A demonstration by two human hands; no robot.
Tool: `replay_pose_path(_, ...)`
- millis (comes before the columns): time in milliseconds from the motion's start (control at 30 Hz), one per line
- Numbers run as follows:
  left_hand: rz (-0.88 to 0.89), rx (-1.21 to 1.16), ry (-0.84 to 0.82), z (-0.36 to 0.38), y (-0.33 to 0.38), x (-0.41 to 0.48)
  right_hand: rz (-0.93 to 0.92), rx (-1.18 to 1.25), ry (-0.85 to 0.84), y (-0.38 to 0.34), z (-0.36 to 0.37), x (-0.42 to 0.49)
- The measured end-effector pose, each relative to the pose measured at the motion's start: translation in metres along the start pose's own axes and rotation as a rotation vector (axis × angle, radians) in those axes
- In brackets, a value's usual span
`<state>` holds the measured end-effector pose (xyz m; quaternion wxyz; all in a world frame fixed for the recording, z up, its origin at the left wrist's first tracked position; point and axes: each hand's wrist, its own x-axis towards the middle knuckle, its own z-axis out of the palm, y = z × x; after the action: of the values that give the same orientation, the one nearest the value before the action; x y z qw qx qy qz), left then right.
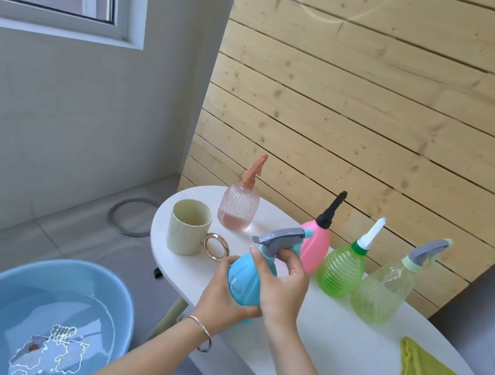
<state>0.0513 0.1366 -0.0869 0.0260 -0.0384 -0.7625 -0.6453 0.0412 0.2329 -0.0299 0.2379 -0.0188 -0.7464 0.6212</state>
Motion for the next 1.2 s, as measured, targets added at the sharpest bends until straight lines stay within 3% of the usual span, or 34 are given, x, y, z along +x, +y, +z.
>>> replay_pose_path(167, 0.056, 0.207, -0.111, 0.002, 0.006, -0.019, 0.01, 0.067, -0.083, 0.005, -0.017, 0.015)
replay_pose_path(300, 0.106, 0.341, -0.063, -0.004, 0.017, -0.008, 0.06, 0.119, -0.14, 0.008, -0.032, 0.026)
replay_pose_path(500, 0.041, 0.211, -0.242, 0.007, 0.028, 0.016, 0.07, 0.167, -0.192, 0.009, -0.035, 0.029)
replay_pose_path(733, 0.066, 0.223, -0.02, 0.015, 0.021, -0.004, 0.061, 0.167, -0.206, 0.014, -0.045, 0.03)
replay_pose_path(967, -0.005, 0.261, -0.269, 0.018, 0.034, 0.022, 0.048, 0.192, -0.238, 0.013, -0.049, 0.029)
replay_pose_path(1200, 0.101, 0.271, -0.197, 0.033, 0.027, -0.022, 0.065, 0.207, -0.188, 0.015, -0.063, 0.031)
